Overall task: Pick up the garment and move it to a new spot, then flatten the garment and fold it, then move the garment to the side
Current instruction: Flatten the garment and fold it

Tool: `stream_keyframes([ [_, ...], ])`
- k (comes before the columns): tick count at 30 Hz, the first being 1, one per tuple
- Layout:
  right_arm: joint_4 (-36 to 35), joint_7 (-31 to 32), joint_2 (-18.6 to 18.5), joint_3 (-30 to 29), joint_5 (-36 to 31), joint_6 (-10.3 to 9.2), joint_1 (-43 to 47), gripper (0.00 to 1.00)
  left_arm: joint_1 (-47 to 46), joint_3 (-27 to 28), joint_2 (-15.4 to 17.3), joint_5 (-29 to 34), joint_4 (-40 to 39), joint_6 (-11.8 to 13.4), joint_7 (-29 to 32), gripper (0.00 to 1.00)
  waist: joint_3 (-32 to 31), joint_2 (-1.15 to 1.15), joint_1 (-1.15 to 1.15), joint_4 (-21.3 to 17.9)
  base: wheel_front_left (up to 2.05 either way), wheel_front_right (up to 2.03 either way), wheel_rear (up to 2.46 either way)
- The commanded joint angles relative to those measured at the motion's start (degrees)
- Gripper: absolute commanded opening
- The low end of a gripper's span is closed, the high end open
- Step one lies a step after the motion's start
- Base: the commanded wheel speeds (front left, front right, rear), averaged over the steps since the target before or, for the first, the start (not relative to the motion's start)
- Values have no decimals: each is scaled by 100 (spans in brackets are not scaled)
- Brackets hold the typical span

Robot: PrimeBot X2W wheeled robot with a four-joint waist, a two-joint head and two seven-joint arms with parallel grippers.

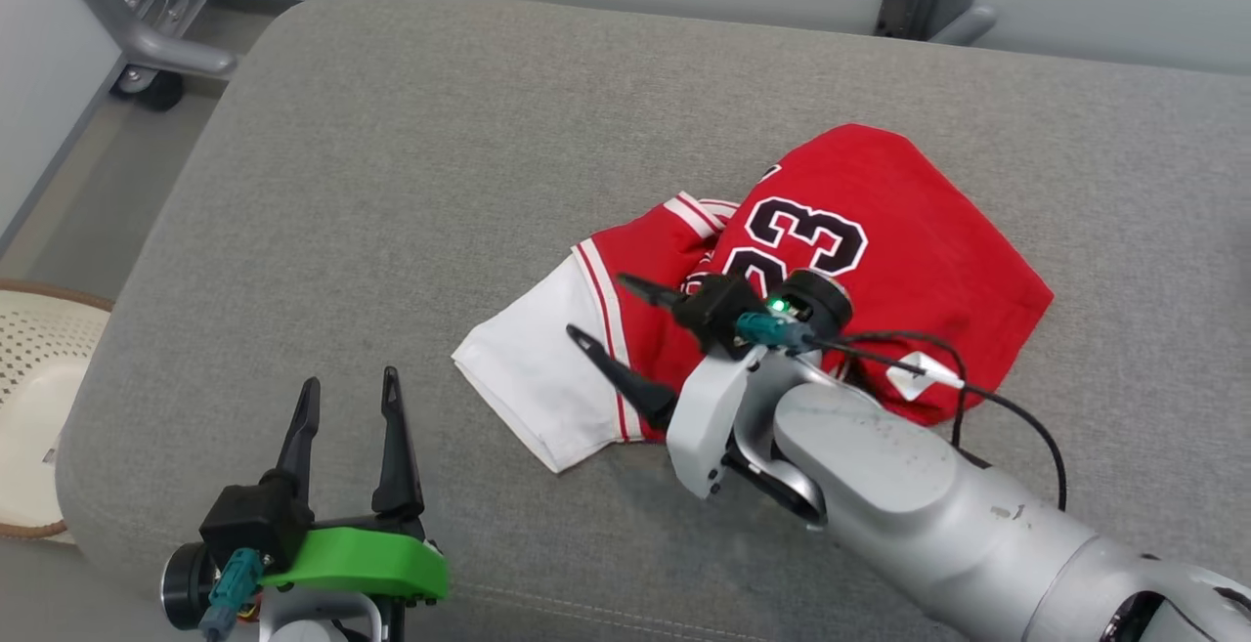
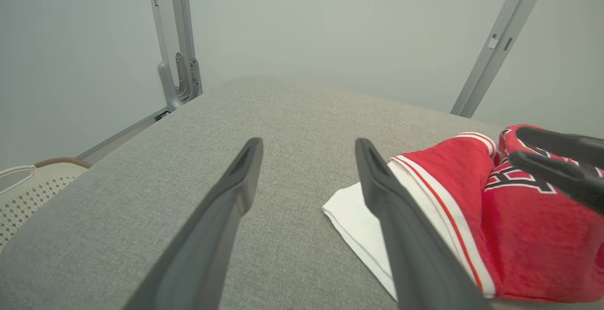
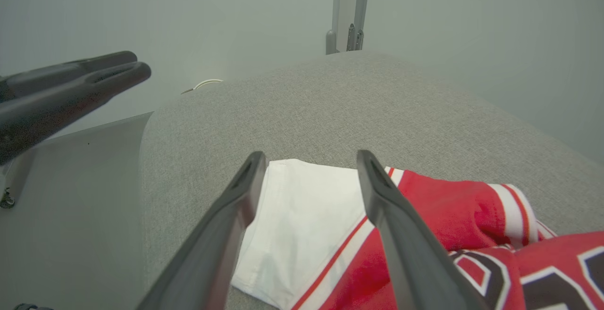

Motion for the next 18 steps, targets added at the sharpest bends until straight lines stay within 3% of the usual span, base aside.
stream_keyframes([
  [1, -19, -48, -85, -161, -44, -9, -49, 100, 45, 17, 5, 61, -19, 8, 1, 100, -50, 54, 0, -168, 0, 0, 0],
  [13, -754, -58, -607, -2933, -1353, -9, 1372, 100, 101, 63, 5, 122, -55, -29, 0, 100, -81, 54, 0, -598, 0, 0, 0],
  [18, -870, -59, -589, -3554, -1737, -9, 2039, 100, 88, 59, 5, 127, -71, -39, 1, 100, -46, 54, 0, -641, 0, 0, 0],
])
